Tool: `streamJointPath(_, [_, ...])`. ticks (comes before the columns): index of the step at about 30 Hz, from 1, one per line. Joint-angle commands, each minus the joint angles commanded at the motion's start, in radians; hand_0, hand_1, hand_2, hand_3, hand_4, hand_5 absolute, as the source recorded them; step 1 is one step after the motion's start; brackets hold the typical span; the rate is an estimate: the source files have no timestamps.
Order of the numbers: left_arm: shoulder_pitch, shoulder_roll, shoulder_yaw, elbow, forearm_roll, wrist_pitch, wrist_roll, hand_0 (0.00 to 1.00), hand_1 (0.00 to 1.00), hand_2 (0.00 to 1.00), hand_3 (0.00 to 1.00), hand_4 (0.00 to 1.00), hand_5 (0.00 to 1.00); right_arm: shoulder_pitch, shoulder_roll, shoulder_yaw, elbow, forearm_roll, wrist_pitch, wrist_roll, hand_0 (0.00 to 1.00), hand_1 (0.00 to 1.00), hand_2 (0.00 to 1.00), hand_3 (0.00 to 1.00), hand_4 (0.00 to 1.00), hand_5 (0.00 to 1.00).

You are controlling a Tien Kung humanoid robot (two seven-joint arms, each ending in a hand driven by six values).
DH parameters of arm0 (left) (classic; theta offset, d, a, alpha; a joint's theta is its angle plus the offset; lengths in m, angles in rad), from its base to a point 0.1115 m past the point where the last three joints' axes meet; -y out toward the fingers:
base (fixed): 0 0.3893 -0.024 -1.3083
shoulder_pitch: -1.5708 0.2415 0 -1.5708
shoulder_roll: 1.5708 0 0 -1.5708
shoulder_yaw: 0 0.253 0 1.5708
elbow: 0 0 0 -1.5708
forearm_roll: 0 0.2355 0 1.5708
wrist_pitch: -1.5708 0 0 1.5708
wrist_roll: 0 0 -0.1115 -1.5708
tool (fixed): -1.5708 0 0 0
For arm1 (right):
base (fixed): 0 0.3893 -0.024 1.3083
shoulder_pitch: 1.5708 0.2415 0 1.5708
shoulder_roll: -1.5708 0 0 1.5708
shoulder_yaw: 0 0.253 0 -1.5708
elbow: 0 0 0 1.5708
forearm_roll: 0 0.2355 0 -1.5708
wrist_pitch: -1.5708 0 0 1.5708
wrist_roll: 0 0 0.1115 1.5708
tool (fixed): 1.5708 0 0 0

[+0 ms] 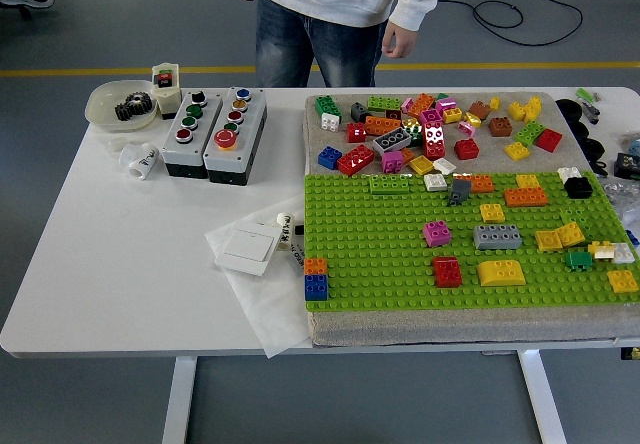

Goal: Pick up the brick,pile it on top of brick,press brick,pick up the brick,pile it on top of brick,press brick

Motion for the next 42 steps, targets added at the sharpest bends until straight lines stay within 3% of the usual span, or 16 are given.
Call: streamJointPath(42, [-0.006, 0.002, 0.017, 0.0, -0.017, 0.001, 0.002, 0.778, 0.801, 0.849, 0.625, 0.67, 0.679, 0.006, 0.0, -0.002, 0.008, -0.004, 0.003, -0.001, 0.843, 0.788, 0.802, 0.795, 0.998, 0.927])
